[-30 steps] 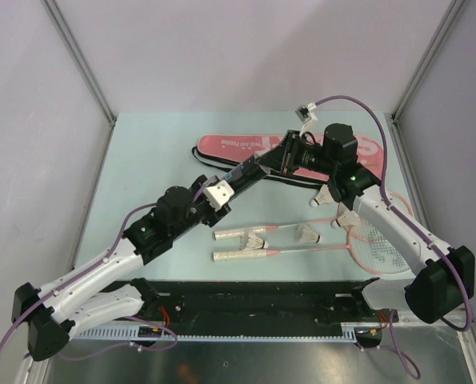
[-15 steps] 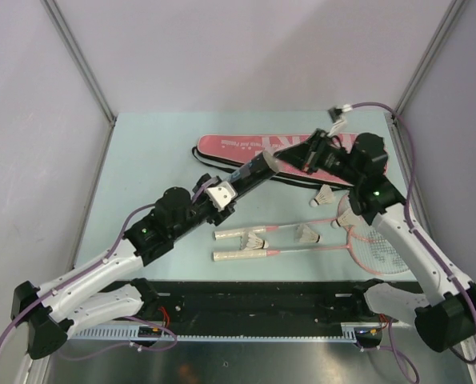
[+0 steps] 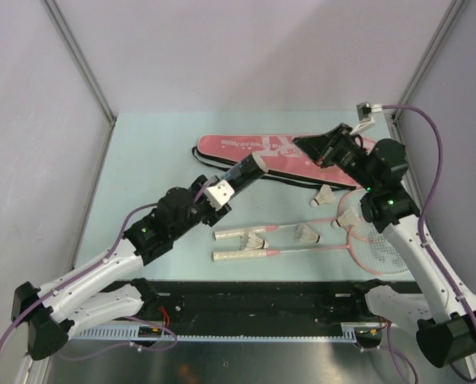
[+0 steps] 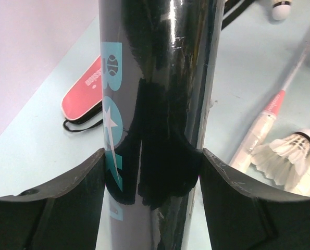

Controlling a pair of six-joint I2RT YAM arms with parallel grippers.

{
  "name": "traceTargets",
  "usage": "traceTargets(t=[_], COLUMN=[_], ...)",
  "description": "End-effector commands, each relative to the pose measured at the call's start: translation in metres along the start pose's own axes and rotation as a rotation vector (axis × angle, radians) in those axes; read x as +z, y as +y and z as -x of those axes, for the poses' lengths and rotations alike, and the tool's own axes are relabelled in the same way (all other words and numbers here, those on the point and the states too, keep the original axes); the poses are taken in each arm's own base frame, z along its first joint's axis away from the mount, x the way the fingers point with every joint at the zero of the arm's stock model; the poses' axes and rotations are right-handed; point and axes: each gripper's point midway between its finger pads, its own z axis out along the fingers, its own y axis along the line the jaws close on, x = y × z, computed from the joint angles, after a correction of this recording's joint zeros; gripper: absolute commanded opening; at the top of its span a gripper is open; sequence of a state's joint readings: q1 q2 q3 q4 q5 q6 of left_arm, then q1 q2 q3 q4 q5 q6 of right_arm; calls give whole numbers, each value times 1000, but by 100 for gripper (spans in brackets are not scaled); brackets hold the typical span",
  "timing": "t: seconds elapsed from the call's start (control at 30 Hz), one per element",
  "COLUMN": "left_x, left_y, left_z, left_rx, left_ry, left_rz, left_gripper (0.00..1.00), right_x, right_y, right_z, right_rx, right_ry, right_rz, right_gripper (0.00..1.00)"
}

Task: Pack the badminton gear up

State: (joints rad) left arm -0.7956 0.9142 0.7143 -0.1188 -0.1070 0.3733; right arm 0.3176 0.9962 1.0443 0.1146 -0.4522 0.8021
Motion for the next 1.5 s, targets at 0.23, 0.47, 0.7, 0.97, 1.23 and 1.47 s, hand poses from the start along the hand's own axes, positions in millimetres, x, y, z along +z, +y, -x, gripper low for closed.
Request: traceTargets(t=[0.23, 0.47, 0.7, 0.97, 1.23, 1.47], left_x=[-53, -75, -72, -72, -71, -73], left_y=[79, 94, 94, 92, 90, 90], left_z=[37, 44, 44, 44, 48, 49], left_rx=[-84, -110, -103, -102, -105, -111], left_ry=[-173, -239, -232, -236, -247, -255], left_rz=[416, 508, 503, 494, 476, 473], left_gripper=[13, 18, 19, 20, 20, 21], right_x=[47, 64, 72, 36, -80, -113], right_y=[-166, -218, -238, -231, -233, -237], right_z=[-105, -187, -214, -211, -190, -195], right_rx=[-273, -205, -225, -300, -321, -489], right_ry=[216, 391, 455, 546, 433, 375], right_rz=[-562, -633, -648, -897, -1455, -1624], right_gripper=[0, 0, 30, 75, 100, 91])
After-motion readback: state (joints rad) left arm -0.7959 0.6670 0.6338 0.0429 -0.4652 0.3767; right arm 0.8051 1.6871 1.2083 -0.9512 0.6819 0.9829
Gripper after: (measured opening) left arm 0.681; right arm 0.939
